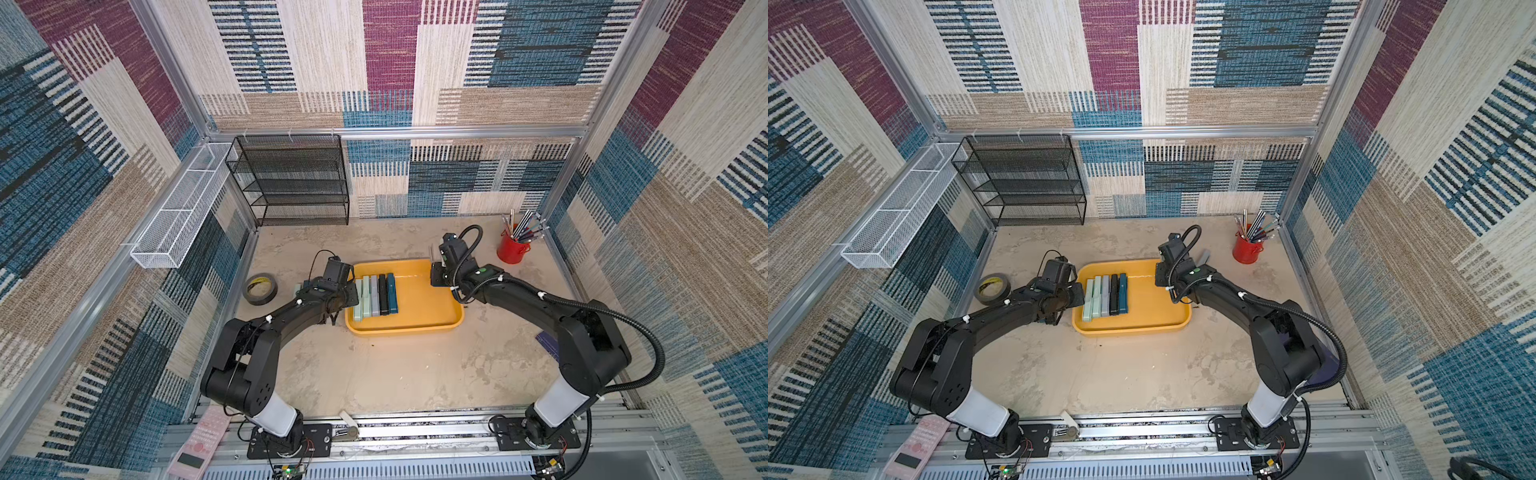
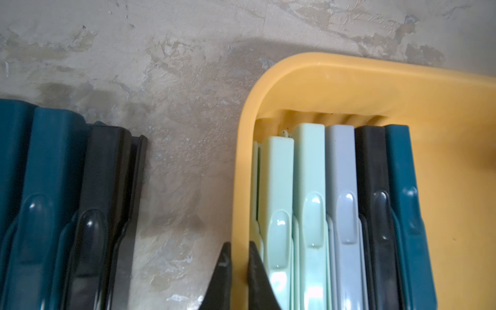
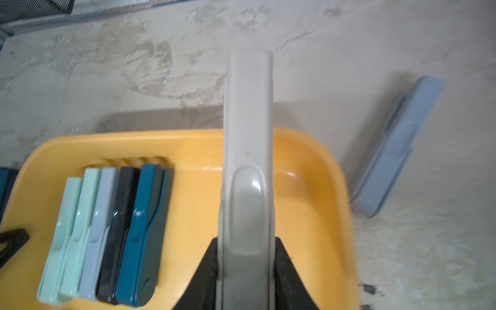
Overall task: Put the pruning pliers into the storage box
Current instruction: Place the pruning pliers in the storage box.
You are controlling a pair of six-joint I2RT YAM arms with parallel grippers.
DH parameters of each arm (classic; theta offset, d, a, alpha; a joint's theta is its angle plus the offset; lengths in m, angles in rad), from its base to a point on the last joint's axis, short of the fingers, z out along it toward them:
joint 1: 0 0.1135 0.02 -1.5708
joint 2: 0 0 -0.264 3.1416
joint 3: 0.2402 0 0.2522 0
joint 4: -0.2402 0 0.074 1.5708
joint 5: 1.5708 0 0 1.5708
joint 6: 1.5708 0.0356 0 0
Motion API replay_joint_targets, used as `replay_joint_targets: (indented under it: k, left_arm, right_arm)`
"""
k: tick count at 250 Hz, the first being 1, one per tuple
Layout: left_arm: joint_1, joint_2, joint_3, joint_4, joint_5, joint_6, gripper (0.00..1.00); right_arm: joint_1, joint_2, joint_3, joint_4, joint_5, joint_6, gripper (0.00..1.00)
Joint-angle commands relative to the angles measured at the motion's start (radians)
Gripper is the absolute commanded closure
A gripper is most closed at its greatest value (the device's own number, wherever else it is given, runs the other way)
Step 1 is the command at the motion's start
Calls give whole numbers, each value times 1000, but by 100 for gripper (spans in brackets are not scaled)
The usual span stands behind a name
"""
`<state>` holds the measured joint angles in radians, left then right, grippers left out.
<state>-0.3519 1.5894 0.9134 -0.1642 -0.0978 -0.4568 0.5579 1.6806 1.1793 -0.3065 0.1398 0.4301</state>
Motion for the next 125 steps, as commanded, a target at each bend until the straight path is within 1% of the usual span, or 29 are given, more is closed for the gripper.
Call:
replay_joint_targets:
  k: [1,57,125]
  left_arm:
    - [-1,3,-5,-10,6,-22,91]
    - [-2,11,-2,1,18,-28,91]
    - [-1,7,-7,5,16,-24,91]
  right_arm:
    - [46,19,-10,64,-27,75,74]
    - [111,101,-1,110,-77,109,73]
    - [140,202,0,142,-111,120,73]
